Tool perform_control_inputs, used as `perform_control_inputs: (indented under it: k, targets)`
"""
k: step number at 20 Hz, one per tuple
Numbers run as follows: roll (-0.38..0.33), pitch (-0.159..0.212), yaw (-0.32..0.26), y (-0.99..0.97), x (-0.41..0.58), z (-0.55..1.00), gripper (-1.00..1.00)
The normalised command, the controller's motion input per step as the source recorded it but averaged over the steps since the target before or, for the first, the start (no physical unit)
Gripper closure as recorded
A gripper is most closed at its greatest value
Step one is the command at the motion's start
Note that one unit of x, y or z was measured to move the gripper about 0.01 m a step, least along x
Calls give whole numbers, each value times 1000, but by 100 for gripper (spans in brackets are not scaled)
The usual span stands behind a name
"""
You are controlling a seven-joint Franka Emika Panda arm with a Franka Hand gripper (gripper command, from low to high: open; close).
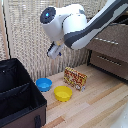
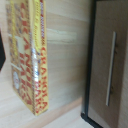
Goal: Kindly move your gripper toward the top drawer's handle. With caution, hold the handle robustly using your gripper and pull open the top drawer. Let the handle go. Relocate your gripper to the bowl placed in the background. Gently hold the bowl using your gripper. Bring the gripper and the bowl to the ajar drawer. Softly release the bowl into it.
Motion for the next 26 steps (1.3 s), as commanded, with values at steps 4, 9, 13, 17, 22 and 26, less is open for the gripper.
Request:
perform_control_inputs:
  k: [4,9,13,17,22,26]
  targets:
    - [267,200,-11,14,491,138,-100]
    - [252,247,0,0,538,141,-100]
    - [250,181,-65,103,525,161,-100]
    - [250,41,-266,130,76,159,-100]
    - [189,0,-335,26,-19,227,-100]
    - [143,2,-357,11,-27,201,-100]
